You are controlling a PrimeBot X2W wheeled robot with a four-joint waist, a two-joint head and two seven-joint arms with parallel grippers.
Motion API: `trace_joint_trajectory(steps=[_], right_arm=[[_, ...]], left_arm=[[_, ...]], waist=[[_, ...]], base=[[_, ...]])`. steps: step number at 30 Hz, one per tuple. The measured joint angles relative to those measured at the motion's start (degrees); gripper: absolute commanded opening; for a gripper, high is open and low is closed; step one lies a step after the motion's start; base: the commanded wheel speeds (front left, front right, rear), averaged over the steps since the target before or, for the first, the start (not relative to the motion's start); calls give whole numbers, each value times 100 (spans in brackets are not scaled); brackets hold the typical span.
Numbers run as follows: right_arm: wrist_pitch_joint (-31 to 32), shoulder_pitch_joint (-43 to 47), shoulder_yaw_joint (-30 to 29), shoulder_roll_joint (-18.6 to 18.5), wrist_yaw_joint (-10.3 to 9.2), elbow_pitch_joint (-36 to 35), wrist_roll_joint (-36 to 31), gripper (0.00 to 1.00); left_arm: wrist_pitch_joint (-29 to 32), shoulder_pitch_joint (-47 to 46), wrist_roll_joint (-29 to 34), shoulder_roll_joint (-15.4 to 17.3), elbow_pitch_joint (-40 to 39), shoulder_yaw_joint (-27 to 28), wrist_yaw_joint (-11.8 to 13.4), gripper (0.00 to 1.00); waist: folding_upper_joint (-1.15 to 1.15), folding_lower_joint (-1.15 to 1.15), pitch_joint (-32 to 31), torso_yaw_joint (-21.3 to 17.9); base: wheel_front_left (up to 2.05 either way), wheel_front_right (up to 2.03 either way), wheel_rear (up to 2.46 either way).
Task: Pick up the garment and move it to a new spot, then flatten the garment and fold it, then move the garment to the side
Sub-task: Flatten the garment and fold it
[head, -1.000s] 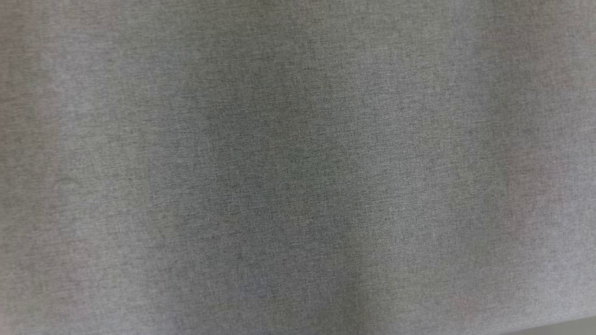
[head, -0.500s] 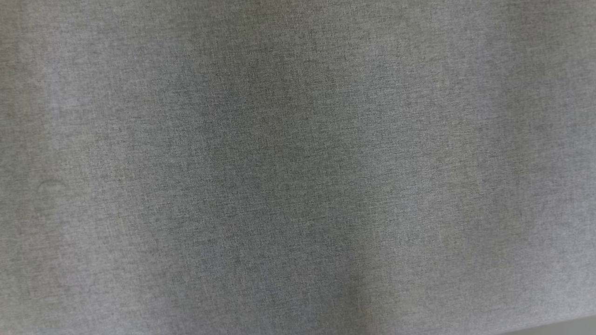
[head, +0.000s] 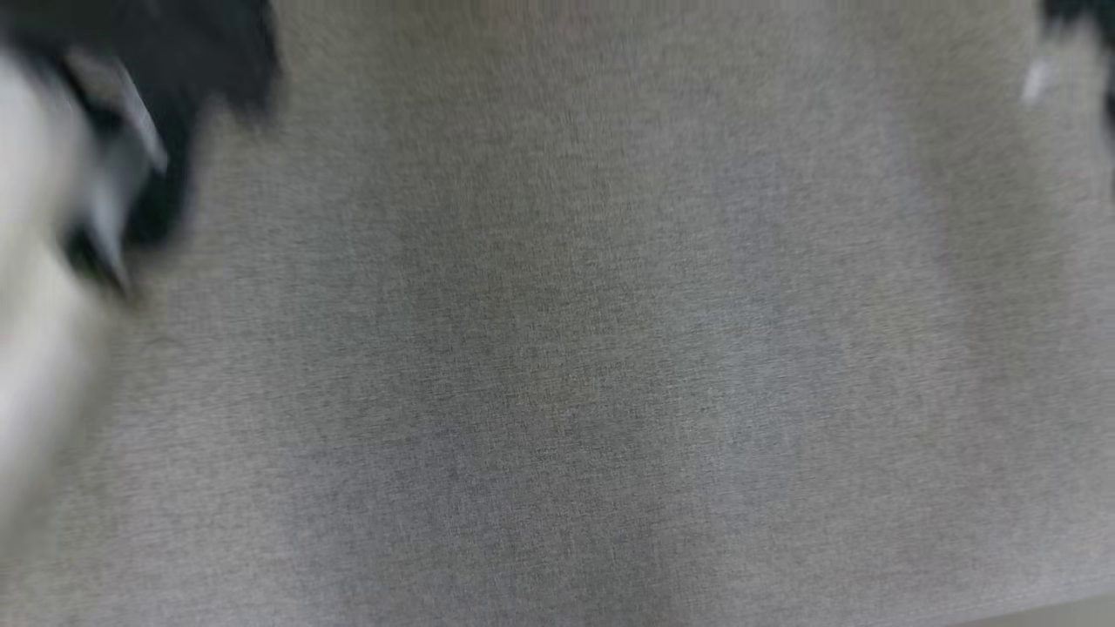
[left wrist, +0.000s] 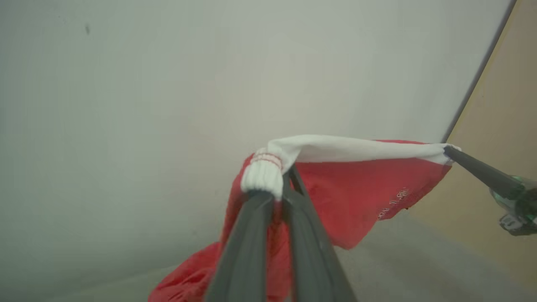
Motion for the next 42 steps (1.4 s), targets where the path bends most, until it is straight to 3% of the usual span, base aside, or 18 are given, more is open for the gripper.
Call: trace_joint_trajectory(steps=[1, 8, 15, 23, 33, 42], right_arm=[[-4, 760, -300, -36, 0, -353, -44, 0], [-4, 3087, -1009, -36, 0, -1323, -423, 0], [-4, 4898, -1379, -14, 1, -1814, -519, 0], [77, 6428, -1808, 97, 1, -2115, -619, 0], [254, 8237, -2547, 701, 1, -2386, -753, 0], [577, 8166, -2933, 890, 1, -2835, -991, 0]], left_arm=[[1, 831, 155, 29, -558, 186, 170, 0], [2, 3217, 770, 122, -1823, 695, 560, 0], [2, 4943, 1257, -44, -2180, 886, 514, 0], [1, 6173, 1860, -509, -2006, 873, 272, 0], [2, 7253, 2352, -918, -1668, 1013, -192, 0], [1, 7313, 2640, -1205, -1541, 1232, -493, 0]], waist=[[0, 0, -143, 13], [0, -1, -664, 30], [0, -1, -1192, 63], [0, -1, -1655, 127], [0, 0, -2094, 299], [1, 1, -2236, 478]], base=[[0, 0, 0], [0, 0, 0], [0, 0, 0], [0, 0, 0], [0, 0, 0], [0, 0, 0]])
